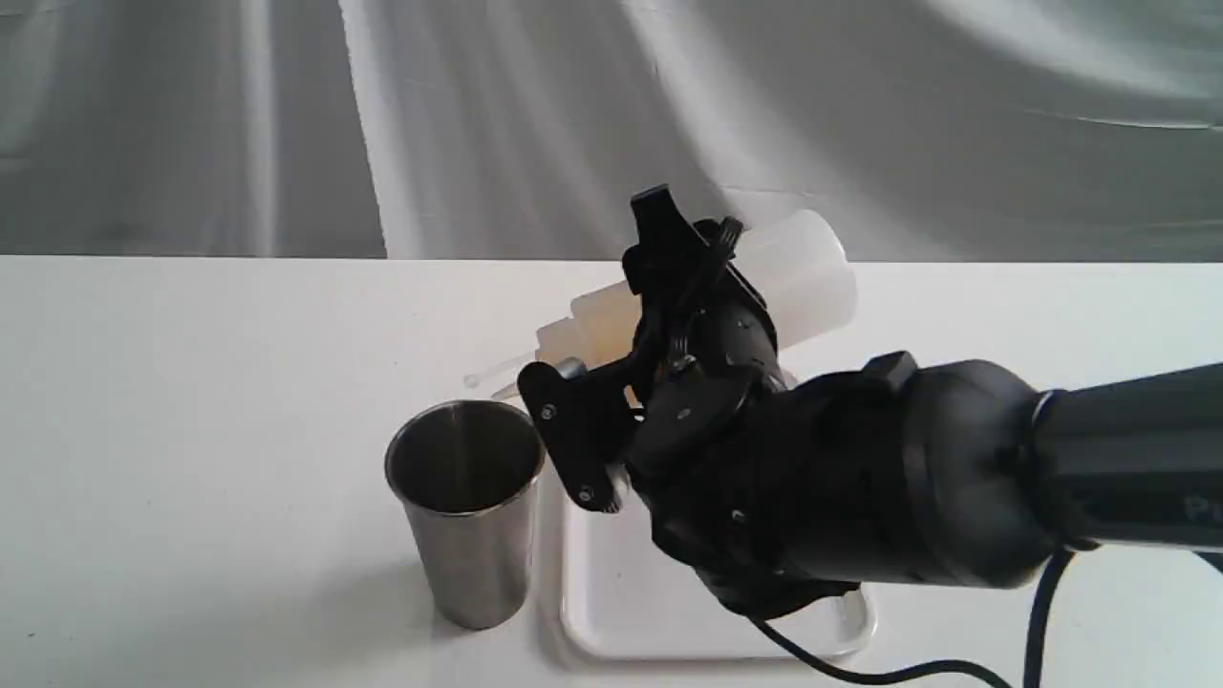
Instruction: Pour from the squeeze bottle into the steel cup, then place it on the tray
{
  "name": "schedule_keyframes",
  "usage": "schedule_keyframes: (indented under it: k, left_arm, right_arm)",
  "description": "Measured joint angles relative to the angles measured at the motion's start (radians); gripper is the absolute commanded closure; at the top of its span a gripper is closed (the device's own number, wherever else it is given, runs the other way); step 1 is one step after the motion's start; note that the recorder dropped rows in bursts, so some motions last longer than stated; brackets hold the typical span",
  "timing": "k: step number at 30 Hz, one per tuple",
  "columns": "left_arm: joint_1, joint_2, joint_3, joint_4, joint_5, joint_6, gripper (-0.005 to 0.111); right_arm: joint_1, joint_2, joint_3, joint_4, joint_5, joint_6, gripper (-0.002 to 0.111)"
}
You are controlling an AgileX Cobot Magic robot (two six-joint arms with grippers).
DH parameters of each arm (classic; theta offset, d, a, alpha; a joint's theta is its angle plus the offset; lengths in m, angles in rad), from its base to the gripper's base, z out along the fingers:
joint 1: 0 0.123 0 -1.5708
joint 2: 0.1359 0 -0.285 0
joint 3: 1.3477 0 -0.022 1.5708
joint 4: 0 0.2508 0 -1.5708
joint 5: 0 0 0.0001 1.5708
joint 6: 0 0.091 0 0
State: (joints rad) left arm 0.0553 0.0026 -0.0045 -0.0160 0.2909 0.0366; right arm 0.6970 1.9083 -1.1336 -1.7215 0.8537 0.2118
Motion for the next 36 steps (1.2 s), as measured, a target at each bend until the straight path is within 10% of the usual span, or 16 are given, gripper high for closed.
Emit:
schedule_keyframes:
  k: [23,36]
  left_arm:
    - [0.000,0.000,0.000,0.000,0.000,0.000,0.107]
    - [0.000,0.000,0.000,0.000,0.000,0.000,0.107]
  right_arm:
    - [-0.037,0.000,-0.002,0.106,-0.002,0.788,0.108]
    - [-0.159,-0.196,-0.002,0.268,-0.295,0.890,0.108]
